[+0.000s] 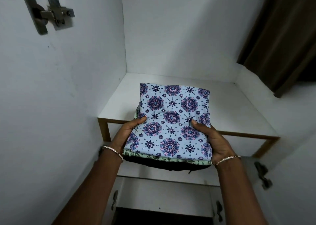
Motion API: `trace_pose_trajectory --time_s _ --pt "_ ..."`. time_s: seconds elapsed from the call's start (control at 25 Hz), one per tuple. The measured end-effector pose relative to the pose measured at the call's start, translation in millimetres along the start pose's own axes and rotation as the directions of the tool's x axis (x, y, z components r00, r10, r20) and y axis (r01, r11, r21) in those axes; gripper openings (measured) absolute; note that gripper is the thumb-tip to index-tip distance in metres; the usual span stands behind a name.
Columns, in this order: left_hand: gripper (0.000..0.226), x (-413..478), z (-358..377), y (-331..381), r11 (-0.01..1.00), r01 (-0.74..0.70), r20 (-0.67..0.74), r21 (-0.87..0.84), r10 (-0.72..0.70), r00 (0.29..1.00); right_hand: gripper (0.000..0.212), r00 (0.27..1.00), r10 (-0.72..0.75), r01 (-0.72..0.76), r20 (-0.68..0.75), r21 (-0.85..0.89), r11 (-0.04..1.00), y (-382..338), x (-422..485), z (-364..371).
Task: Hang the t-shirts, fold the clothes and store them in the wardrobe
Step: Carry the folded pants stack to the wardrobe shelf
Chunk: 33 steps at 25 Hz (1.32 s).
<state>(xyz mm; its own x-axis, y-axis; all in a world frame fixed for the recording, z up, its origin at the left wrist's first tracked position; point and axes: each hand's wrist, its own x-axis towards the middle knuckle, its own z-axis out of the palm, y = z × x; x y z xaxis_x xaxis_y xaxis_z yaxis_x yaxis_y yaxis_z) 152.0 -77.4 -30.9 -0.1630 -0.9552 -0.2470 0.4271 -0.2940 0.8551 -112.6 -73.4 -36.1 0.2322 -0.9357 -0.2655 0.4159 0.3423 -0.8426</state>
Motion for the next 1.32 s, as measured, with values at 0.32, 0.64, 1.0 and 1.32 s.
trace_pose_trajectory --time_s 0.32,0.64,1.0,1.32 --pt "0.017 106 -35 59 0.999 -0.017 -0.182 0.032 0.023 0.983 0.066 0.992 -0.063 0.067 0.109 -0.032 0.997 -25 153 18" --pt "0.034 216 -86 92 0.956 0.092 -0.311 0.278 -0.001 0.951 0.070 0.991 0.067 -0.058 0.113 -0.081 0.995 -13 291 20" --pt "0.048 221 -66 108 0.308 -0.011 -0.229 0.951 0.731 0.643 0.064 0.995 0.104 -0.104 0.003 -0.015 0.995 -12 397 34" --pt "0.080 280 -92 38 -0.223 0.135 -0.006 0.965 0.500 0.866 0.077 0.995 0.078 -0.078 -0.069 0.012 0.997 -18 504 59"
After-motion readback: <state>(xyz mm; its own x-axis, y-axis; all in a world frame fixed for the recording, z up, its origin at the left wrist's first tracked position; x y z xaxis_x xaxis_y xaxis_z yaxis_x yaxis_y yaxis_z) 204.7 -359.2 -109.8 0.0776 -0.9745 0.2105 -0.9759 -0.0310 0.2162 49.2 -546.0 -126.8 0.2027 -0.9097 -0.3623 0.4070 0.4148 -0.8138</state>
